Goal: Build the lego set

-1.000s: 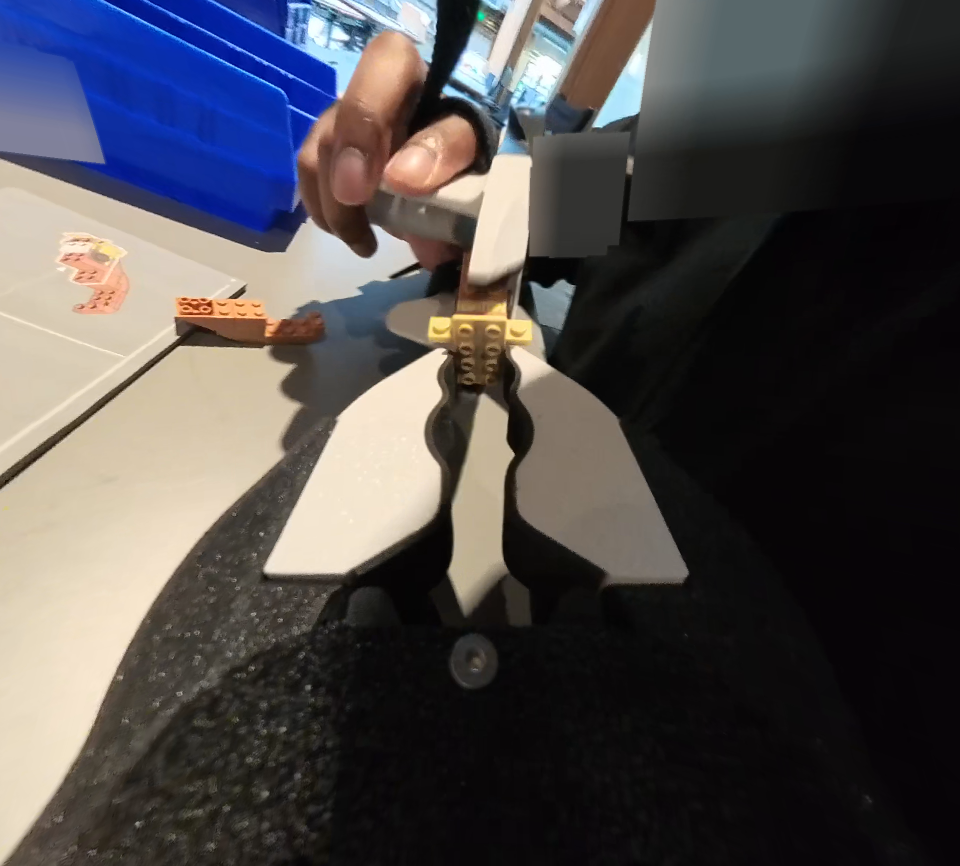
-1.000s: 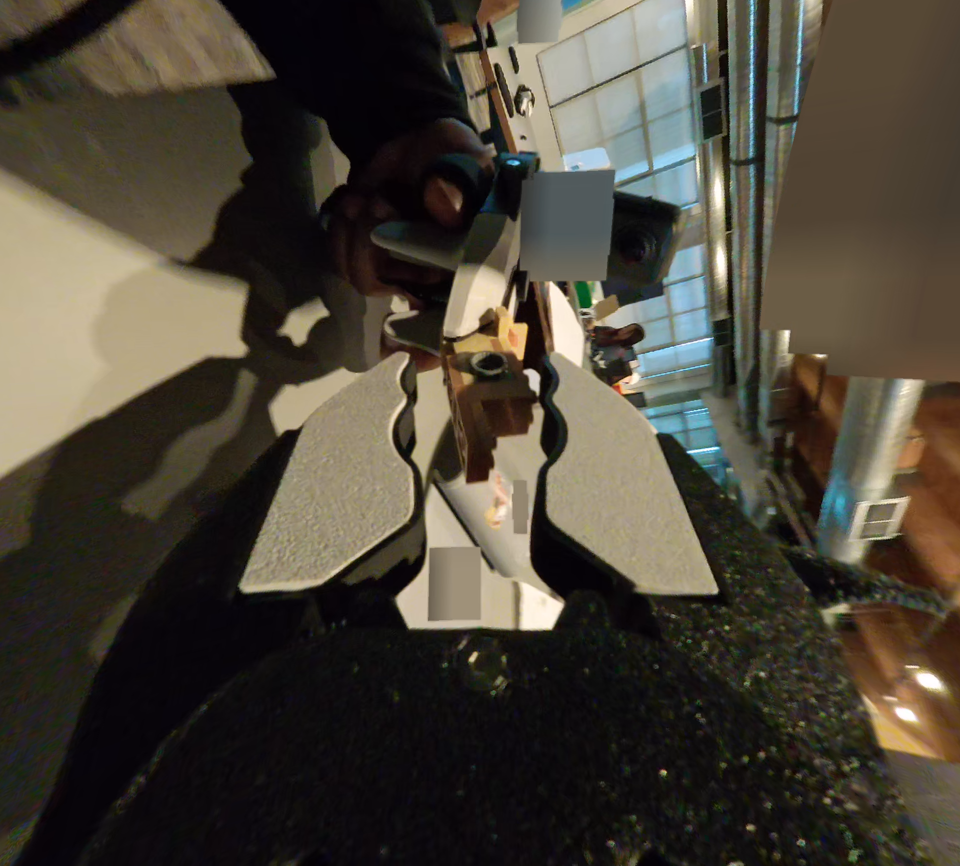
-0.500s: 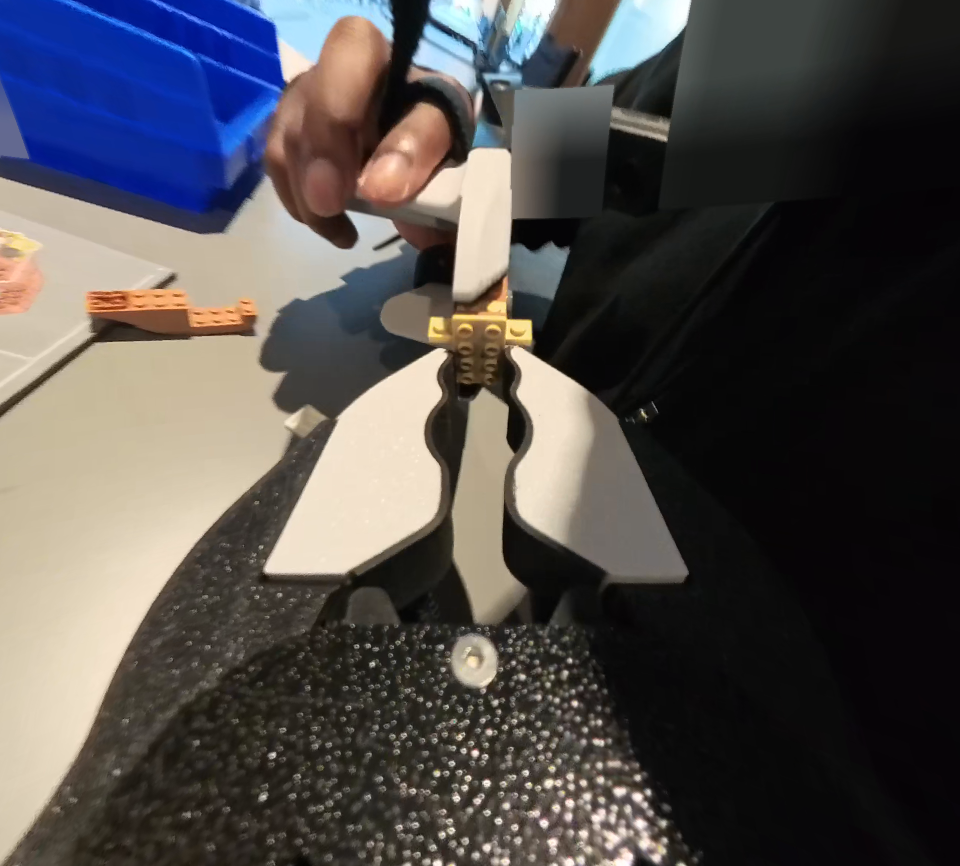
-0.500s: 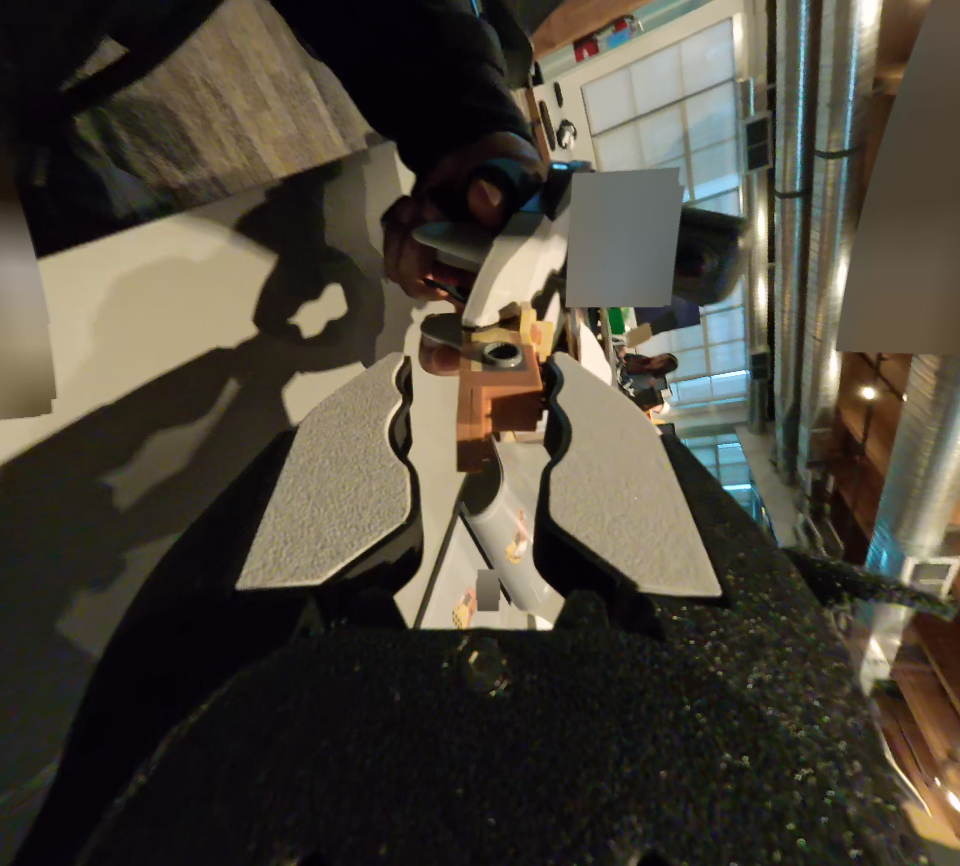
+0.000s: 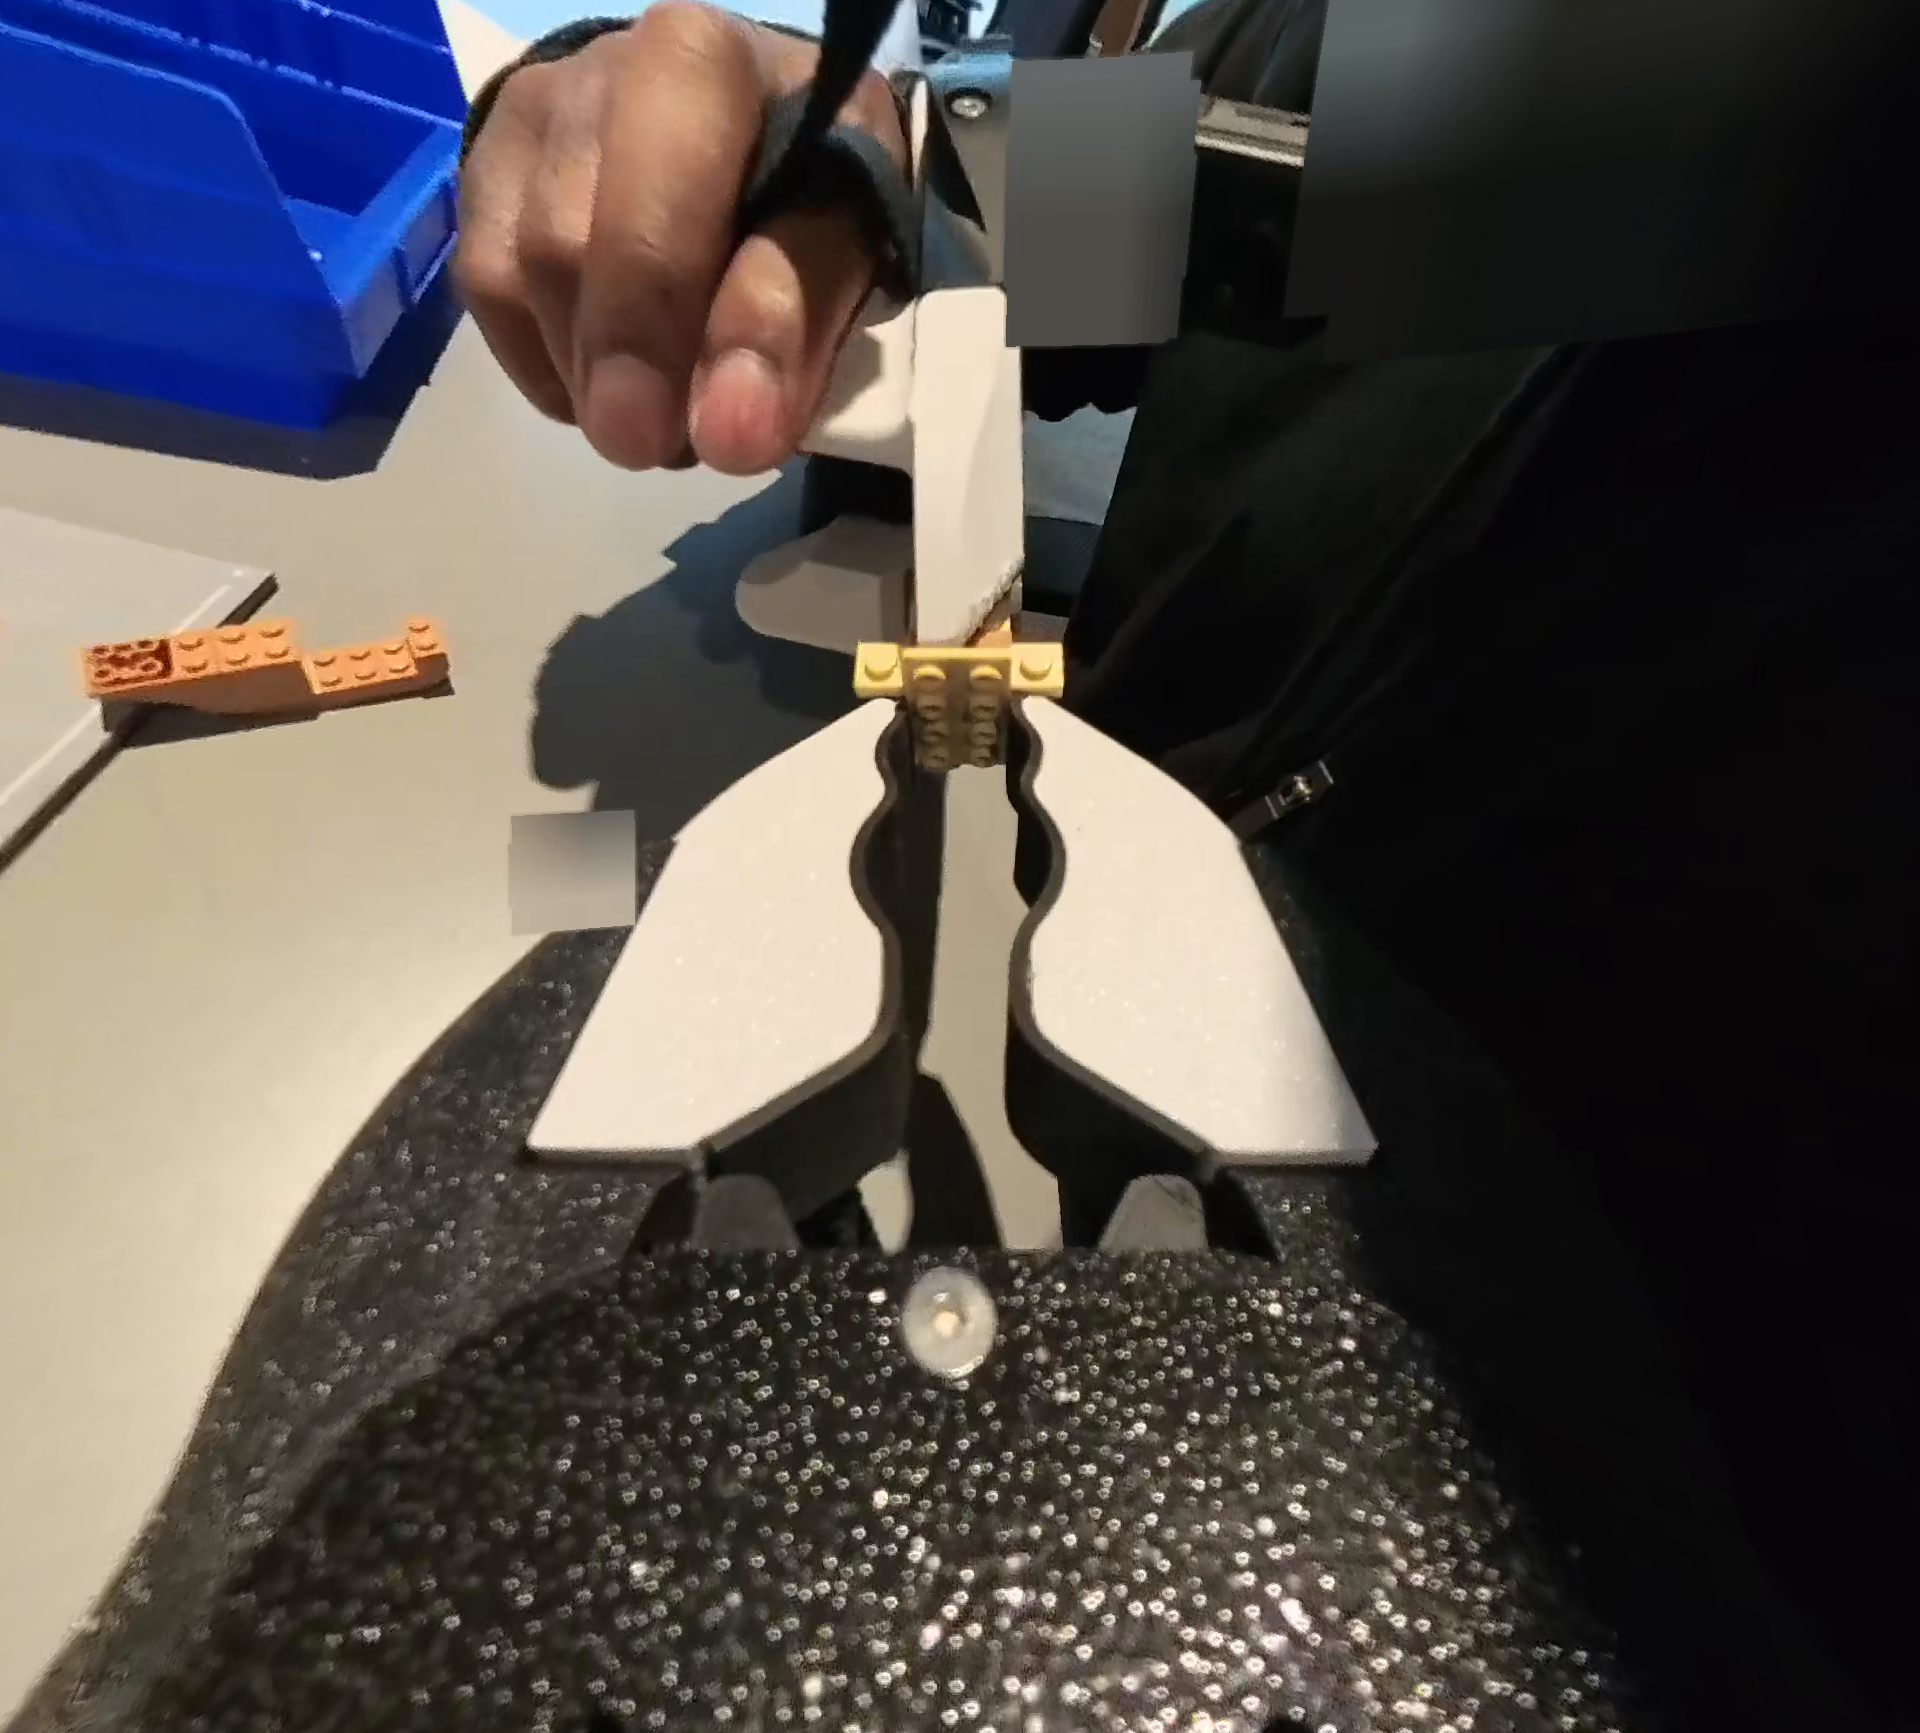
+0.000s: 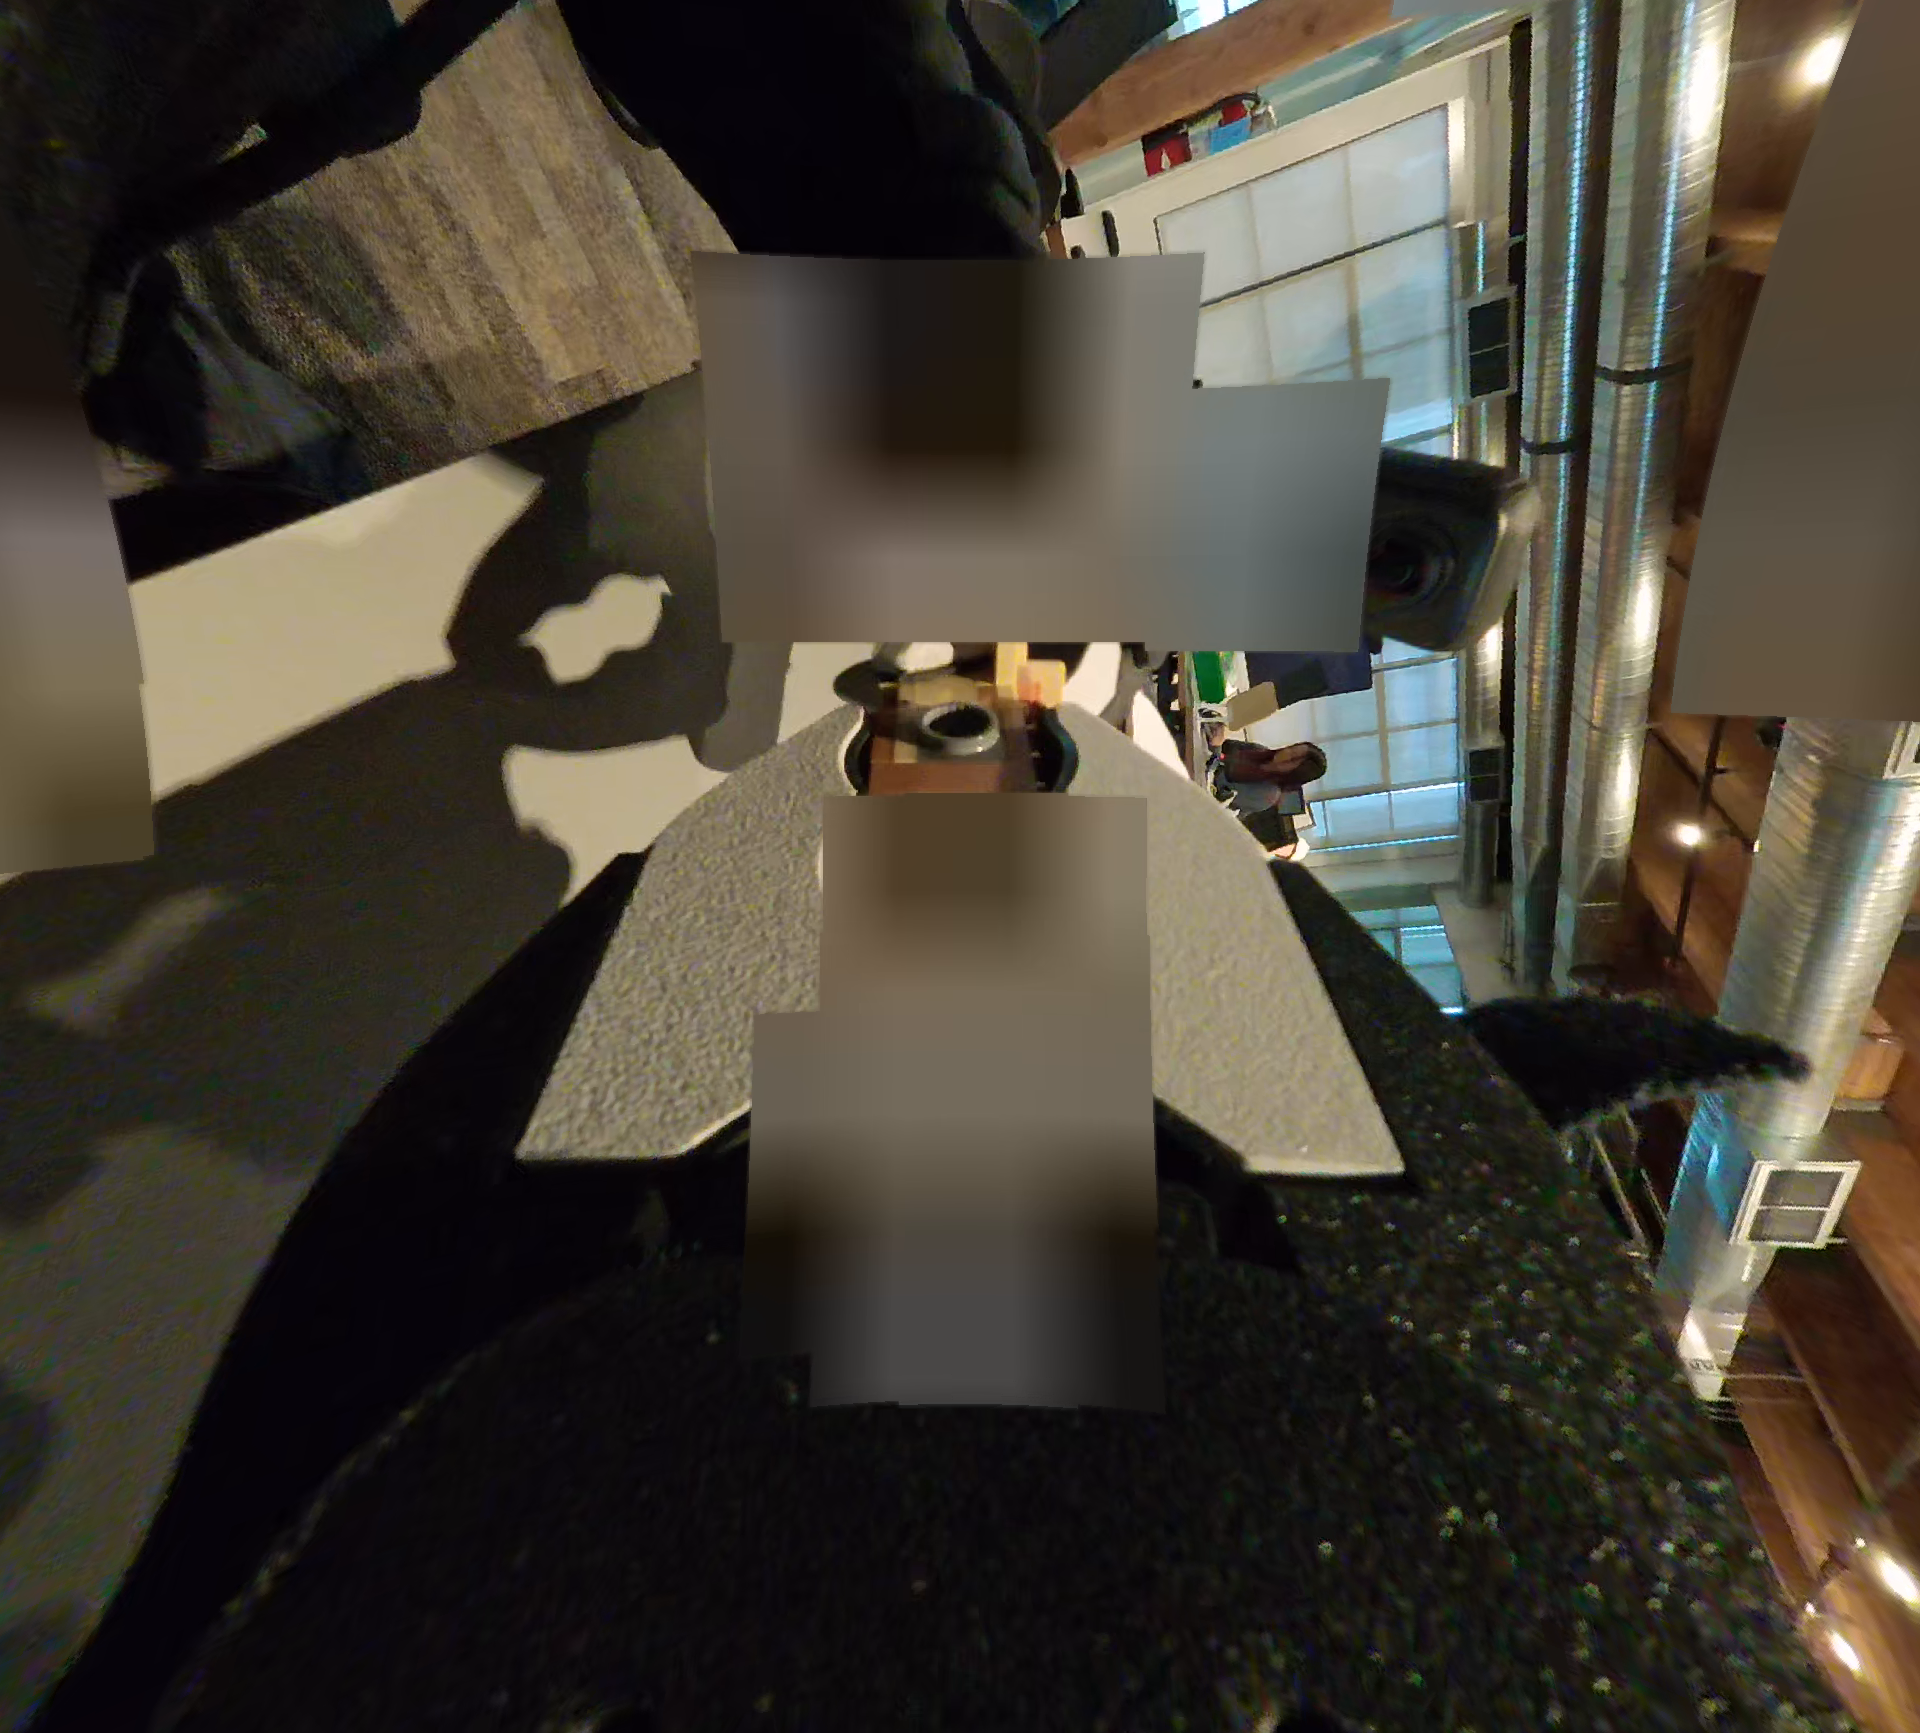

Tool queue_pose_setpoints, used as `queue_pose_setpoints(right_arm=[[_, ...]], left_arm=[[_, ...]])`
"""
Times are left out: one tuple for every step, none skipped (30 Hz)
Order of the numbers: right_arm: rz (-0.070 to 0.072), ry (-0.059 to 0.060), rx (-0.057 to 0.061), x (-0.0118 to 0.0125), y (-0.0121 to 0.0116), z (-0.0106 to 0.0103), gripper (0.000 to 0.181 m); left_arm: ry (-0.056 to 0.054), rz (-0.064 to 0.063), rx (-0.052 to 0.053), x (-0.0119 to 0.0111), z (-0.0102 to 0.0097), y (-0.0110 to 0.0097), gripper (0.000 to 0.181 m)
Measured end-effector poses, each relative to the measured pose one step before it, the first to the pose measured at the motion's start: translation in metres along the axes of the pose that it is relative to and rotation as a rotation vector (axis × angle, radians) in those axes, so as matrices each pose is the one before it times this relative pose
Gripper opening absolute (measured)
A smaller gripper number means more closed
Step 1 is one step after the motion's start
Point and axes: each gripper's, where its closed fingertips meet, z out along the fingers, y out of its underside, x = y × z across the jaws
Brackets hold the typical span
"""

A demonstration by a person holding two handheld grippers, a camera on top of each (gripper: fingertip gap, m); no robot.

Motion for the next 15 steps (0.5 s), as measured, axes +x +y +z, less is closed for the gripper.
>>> queue_pose_setpoints(right_arm=[[-0.0016,0.0002,0.0017,-0.00029,-0.00048,-0.00042,0.028],[-0.0014,0.0036,-0.0017,-0.00031,0.00025,-0.00025,0.028],[0.0002,0.0093,-0.0082,0.00007,0.00119,-0.00001,0.028],[0.001,0.0212,-0.0169,0.00078,0.00283,-0.00004,0.028],[0.0066,0.0197,-0.0352,-0.00023,0.00561,-0.00028,0.029],[0.0192,-0.0097,-0.0526,-0.00416,0.00862,-0.00105,0.043],[0.0406,-0.0284,-0.0442,-0.00626,0.00874,-0.0017,0.06],[0.0638,-0.0253,-0.0389,-0.00561,0.00948,-0.00259,0.066],[0.074,-0.0178,-0.0397,-0.00425,0.01052,-0.00259,0.067],[0.0753,-0.0107,-0.0476,-0.00266,0.01211,-0.00161,0.062],[0.0757,-0.0338,-0.056,-0.00467,0.01292,0.00007,0.056],[0.0711,-0.0341,-0.0592,-0.00359,0.01197,0.00175,0.055],[0.0593,-0.0265,-0.0618,-0.00155,0.01115,0.00252,0.047],[0.0485,-0.0512,-0.056,-0.00456,0.00919,0.0031,0.043],[0.0441,-0.0439,-0.0559,-0.00305,0.00797,0.00347,0.04]], left_arm=[[-0.0015,0.0072,-0.0063,0.00053,0.00062,0.00009,0.016],[-0.0021,0.0045,-0.0027,0.00028,0.00053,0.00012,0.016],[-0.0047,-0.0007,0.0017,-0.00053,0.00036,0.00004,0.016],[-0.0093,-0.0068,0.0095,-0.00173,-0.00006,-0.00027,0.016],[-0.0161,-0.0091,0.0144,-0.00295,-0.00036,-0.0006,0.016],[-0.0238,-0.0032,0.0062,-0.00385,-0.0006,0.00141,0.016],[-0.0309,0.0001,-0.0028,-0.00451,-0.00129,0.00362,0.016],[-0.0395,-0.0023,-0.0059,-0.00562,-0.00206,0.00522,0.016],[-0.0438,-0.0049,-0.0067,-0.00616,-0.00266,0.00613,0.016],[-0.0385,-0.0093,-0.0051,-0.00565,-0.00278,0.00626,0.016],[-0.0335,-0.0137,-0.0018,-0.00543,-0.00252,0.00512,0.016],[-0.0318,-0.01,-0.0041,-0.00531,-0.00202,0.00429,0.016],[-0.029,0.001,-0.0092,-0.00476,-0.00153,0.00385,0.016],[-0.0271,0.0079,-0.0129,-0.00423,-0.00082,0.00322,0.016],[-0.0268,0.0117,-0.0185,-0.00406,-0.00038,0.00325,0.016]])
